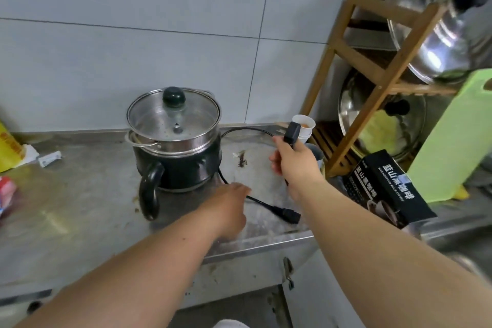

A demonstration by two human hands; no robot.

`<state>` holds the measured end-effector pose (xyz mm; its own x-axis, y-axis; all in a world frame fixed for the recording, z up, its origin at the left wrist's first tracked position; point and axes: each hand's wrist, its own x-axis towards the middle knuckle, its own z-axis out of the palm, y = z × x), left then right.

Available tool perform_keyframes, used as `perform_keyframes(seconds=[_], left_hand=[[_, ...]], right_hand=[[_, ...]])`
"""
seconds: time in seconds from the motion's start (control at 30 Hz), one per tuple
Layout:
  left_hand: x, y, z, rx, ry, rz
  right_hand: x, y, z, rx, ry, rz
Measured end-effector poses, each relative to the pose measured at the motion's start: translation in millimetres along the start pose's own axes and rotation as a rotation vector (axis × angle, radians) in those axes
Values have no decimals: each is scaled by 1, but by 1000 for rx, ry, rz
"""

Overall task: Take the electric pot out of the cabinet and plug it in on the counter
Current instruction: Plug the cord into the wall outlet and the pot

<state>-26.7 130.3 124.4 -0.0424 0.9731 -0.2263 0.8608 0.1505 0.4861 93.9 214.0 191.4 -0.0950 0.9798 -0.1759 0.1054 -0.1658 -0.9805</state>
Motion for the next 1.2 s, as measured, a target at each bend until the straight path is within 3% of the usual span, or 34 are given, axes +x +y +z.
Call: perform_keyframes(seconds=[0.2, 0.33, 0.47, 0.63, 0.77, 0.9, 1.0, 1.2], left_hand=[[39, 20, 35, 334, -132, 60], [48, 24, 41, 507, 49, 56], [51, 28, 38, 547, 123, 19], [55, 29, 18, 254, 284, -31], [44, 35, -27, -174, 628, -126], [37, 48, -76, -569, 649, -220], [24, 64, -105, -786, 656, -146], [-11, 94, -149, -812, 850, 86]], right_hand=[[8, 7, -24, 26, -61, 12], [13, 9, -37, 100, -97, 36], [18, 5, -48, 158, -108, 30], [21, -19, -56, 296, -101, -28], [14, -66, -56, 390, -181, -142], [4, -109, -55, 355, -192, -291], [-11, -139, -51, 341, -207, -350], [-40, -177, -34, 249, -308, -415]])
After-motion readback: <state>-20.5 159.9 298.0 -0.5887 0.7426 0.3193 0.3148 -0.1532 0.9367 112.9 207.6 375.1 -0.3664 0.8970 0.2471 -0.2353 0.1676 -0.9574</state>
